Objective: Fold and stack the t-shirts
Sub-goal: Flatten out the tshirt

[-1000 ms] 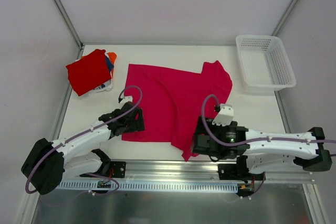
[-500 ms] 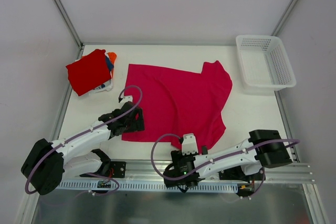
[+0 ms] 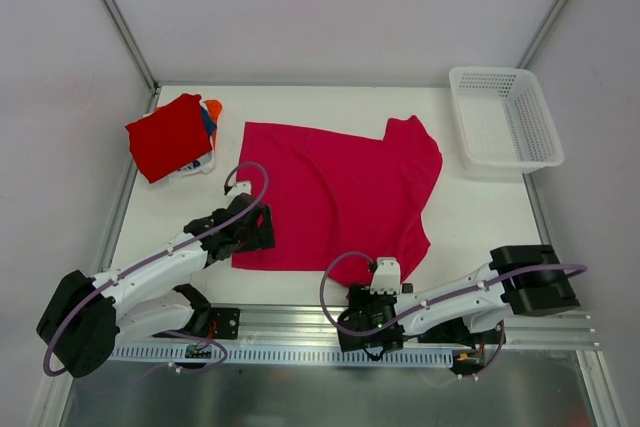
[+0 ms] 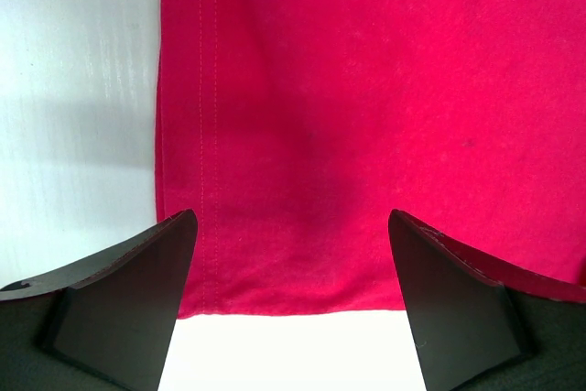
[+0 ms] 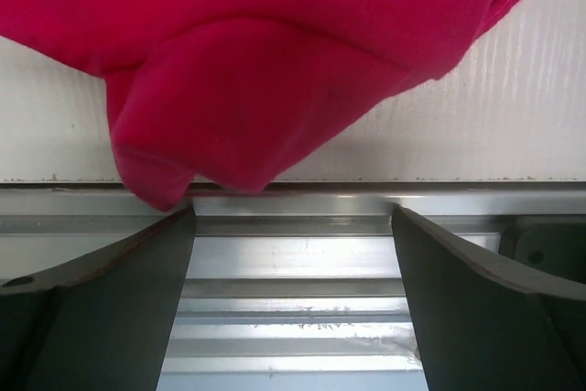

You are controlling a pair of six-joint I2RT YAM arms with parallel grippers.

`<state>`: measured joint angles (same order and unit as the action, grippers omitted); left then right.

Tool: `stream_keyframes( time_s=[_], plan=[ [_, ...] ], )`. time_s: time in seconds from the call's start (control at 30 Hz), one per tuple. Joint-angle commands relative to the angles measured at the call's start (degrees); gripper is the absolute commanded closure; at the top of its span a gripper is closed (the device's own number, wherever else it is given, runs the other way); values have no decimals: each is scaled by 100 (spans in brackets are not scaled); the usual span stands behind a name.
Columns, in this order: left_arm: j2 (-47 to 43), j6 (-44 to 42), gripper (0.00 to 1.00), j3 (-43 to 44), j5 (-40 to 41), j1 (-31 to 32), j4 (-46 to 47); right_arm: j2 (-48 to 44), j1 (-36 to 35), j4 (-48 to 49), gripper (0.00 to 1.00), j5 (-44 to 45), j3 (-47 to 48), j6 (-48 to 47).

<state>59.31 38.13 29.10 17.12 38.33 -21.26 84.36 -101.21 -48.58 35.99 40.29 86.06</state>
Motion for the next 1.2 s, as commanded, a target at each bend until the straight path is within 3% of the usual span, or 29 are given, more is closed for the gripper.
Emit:
stream_keyframes(
  time_s=[0.0, 0.37, 0.77, 0.87, 0.9, 1.0, 1.17],
  plan=[
    [-147, -34, 14, -54, 54, 70, 51, 292, 382, 252, 7, 338, -409, -88],
    [-165, 10, 14, -63, 124, 70, 60, 248, 787, -213, 5, 611, 1094, -1486],
    [-42, -42, 14, -19, 142, 70, 95, -69, 1200, -91, 9, 612, 612, -1628],
    [-51, -43, 14, -19, 133, 70, 104, 19, 1218, 251, 30, 428, 252, -1531],
    [-42, -42, 13, -19, 133, 70, 104, 80, 1218, 444, 56, 383, 173, -1470],
    [-33, -51, 14, -19, 124, 70, 113, 212, 1209, 595, 100, 128, -56, -1277],
    [46, -69, 14, 8, 125, 78, 130, 564, 1103, 473, 100, 31, 74, -1285]
  ],
)
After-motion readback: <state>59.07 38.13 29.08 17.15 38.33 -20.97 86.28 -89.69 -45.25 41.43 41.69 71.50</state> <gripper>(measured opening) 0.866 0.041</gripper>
